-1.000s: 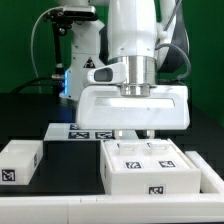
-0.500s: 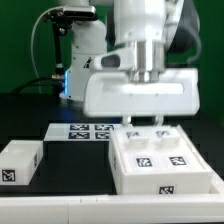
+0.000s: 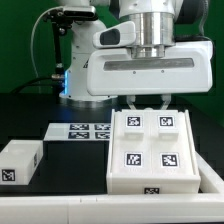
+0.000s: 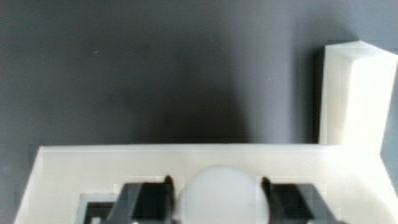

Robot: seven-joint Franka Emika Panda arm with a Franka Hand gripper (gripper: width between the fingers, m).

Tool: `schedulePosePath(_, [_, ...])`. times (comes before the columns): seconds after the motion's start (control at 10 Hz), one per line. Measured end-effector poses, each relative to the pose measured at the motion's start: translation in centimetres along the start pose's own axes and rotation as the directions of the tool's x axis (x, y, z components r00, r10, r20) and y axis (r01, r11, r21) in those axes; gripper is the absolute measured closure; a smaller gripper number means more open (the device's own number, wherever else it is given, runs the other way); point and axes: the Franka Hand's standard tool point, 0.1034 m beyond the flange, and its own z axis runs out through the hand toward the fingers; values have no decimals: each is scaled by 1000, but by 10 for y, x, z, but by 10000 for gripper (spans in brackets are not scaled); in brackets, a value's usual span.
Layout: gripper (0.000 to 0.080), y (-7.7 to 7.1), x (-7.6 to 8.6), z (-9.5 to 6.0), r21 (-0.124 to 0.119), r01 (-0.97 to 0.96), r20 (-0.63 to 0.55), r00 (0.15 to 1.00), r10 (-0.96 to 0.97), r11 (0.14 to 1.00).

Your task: Assemble cabinet

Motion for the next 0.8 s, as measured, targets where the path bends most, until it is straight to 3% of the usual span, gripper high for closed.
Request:
schedulePosePath(0.2, [577,-7,20,-26,-1,-100,119,988,99,995])
schedulePosePath(0.6, [577,-10,18,-25,-5,-86,151,985,86,996])
schedulePosePath(0.8, [577,-7,24,-36,-13,87,205,975,-82,996])
